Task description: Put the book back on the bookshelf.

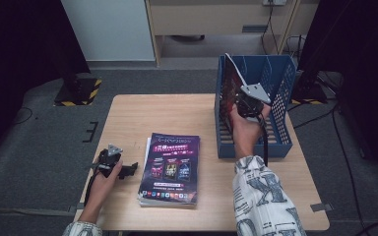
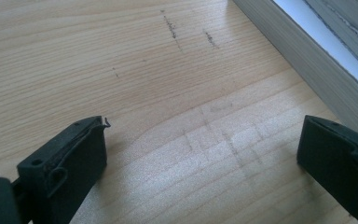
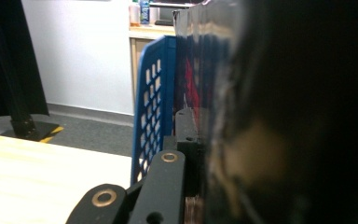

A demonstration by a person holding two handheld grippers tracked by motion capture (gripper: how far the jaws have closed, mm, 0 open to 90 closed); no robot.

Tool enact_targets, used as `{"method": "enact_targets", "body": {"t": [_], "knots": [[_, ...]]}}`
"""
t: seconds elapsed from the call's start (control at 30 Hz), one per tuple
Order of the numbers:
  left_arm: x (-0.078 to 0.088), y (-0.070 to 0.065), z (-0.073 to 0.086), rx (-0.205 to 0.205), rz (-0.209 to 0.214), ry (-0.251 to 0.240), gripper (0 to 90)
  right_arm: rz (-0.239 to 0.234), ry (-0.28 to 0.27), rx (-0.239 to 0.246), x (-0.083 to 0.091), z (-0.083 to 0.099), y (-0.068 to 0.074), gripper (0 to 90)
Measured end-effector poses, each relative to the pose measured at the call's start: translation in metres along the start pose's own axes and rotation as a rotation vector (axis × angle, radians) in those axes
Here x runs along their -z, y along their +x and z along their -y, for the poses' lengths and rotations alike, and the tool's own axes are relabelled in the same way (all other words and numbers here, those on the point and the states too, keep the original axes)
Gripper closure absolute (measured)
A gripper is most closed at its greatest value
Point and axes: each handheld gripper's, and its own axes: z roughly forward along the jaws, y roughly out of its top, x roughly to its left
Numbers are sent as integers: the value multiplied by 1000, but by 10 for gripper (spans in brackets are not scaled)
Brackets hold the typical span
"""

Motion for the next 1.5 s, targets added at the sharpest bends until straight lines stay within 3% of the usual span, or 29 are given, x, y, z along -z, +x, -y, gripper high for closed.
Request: {"method": "enact_targets", "body": {"t": [0.47, 0.67, 0.73, 0.87, 1.3, 1.37, 1.5], "knots": [[0, 0, 0, -1, 0, -1, 6, -11, 19, -10, -8, 10, 4, 869], [0, 0, 0, -1, 0, 0, 5, -59, 24, -9, -2, 16, 8, 867], [0, 0, 0, -1, 0, 0, 5, -89, 19, -30, 0, 19, 8, 864], [0, -1, 0, 0, 0, -1, 6, -102, 19, -7, 3, 21, 8, 861], [0, -1, 0, 0, 0, -1, 5, -158, 31, -25, 0, 20, 2, 800], [0, -1, 0, 0, 0, -1, 5, -153, 37, -5, -1, 19, 2, 857], [0, -1, 0, -2, 1, -1, 6, -118, 38, 12, -2, 17, 3, 870]]}}
